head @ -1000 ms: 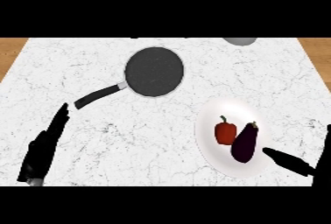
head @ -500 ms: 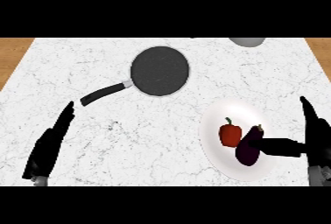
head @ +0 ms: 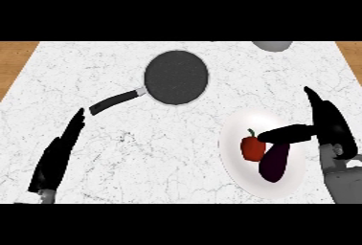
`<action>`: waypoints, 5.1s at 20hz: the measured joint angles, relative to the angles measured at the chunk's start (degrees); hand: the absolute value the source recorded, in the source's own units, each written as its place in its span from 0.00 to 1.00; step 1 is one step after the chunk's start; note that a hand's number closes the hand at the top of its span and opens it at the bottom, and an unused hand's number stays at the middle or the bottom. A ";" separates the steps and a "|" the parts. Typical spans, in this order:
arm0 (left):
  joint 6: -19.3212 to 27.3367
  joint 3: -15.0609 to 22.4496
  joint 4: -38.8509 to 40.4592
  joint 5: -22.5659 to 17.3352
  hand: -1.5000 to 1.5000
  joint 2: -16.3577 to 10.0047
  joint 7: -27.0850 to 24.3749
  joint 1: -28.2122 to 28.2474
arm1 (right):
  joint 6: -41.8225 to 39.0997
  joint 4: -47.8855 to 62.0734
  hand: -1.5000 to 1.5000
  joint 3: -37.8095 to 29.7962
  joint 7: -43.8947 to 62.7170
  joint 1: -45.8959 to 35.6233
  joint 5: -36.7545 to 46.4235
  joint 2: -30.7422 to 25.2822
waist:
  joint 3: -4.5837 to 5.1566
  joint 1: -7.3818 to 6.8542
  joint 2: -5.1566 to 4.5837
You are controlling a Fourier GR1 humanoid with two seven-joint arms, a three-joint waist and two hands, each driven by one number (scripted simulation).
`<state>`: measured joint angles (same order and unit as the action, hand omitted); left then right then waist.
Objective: Pick the bell pepper from the plate and place it in the pan
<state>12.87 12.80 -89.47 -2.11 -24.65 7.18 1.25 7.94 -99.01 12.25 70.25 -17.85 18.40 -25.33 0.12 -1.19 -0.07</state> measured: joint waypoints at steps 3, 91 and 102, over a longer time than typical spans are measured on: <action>-0.22 -0.20 -0.02 0.07 0.50 0.06 -0.02 -0.08 | -2.41 3.37 0.00 0.61 0.69 -2.81 -1.88 0.18 | 0.03 -0.07 0.02; -5.13 -5.68 -1.96 4.17 0.50 3.78 0.55 3.03 | -4.23 19.57 1.00 12.90 1.13 -18.86 63.44 24.02 | 0.04 0.77 0.54; -6.00 -4.27 -1.49 5.32 0.50 5.13 -0.05 1.00 | 0.84 36.24 1.00 0.92 -3.45 -33.96 55.70 24.66 | -0.11 -2.30 -0.87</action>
<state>6.87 8.53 -90.95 3.21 -19.52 7.13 2.25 8.77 -62.77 13.18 66.80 -51.81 74.09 -0.67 0.01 -3.49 -0.95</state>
